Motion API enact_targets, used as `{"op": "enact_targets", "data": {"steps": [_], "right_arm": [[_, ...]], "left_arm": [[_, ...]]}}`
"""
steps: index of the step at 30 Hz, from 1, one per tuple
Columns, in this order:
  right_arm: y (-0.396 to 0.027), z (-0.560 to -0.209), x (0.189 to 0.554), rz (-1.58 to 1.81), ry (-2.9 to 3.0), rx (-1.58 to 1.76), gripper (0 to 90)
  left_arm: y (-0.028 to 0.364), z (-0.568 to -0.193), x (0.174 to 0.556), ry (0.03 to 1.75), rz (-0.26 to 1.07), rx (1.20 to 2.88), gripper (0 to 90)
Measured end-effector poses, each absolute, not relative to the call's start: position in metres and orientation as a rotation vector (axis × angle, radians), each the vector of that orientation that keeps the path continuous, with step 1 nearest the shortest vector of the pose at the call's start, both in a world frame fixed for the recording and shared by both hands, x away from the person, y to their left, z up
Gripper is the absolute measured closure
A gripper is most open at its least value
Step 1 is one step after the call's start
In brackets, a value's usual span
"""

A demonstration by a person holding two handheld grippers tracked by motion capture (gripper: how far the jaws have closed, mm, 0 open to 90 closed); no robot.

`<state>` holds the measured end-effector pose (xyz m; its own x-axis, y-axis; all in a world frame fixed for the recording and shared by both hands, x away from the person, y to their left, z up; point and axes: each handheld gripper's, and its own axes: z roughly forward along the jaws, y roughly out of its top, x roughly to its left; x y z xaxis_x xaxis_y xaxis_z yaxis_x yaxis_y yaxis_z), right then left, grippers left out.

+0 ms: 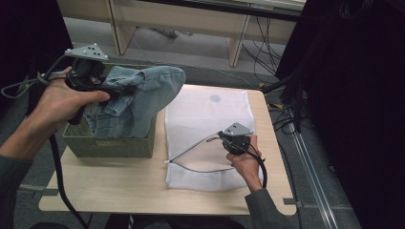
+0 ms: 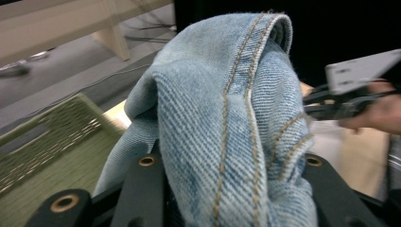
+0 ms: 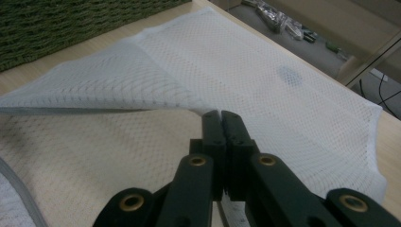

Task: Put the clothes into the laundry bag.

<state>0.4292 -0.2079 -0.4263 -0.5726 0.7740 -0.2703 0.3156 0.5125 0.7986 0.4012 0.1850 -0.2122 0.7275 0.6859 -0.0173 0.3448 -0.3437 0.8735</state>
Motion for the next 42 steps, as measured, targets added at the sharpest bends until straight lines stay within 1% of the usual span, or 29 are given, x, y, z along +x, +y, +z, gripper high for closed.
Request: {"op": "enact_targets", "data": {"steps": [2,6,13,20,27,41,42], "right_arm": [[-0.209,-0.427,0.431,0.948,2.134,0.857,90.0],[-0.21,-0.426,0.43,0.945,2.148,0.851,90.0],[-0.211,-0.425,0.431,0.953,2.139,0.861,90.0],[-0.209,-0.427,0.427,0.979,2.134,0.945,90.0],[-0.212,-0.427,0.43,0.972,2.157,0.909,90.0],[-0.215,-0.428,0.429,0.97,2.152,0.944,90.0],[-0.216,-0.428,0.431,0.967,2.141,0.905,90.0]], "left_arm": [[0.177,-0.203,0.39,0.742,0.419,1.967,61.2],[0.17,-0.198,0.381,0.703,0.393,1.967,61.1],[0.159,-0.202,0.37,0.673,0.331,1.98,61.1],[0.151,-0.191,0.356,0.625,0.303,1.979,61.0],[0.139,-0.196,0.345,0.578,0.248,1.994,61.0],[0.129,-0.185,0.329,0.514,0.213,1.994,60.9],[0.129,-0.185,0.329,0.514,0.213,1.994,60.9]]}}
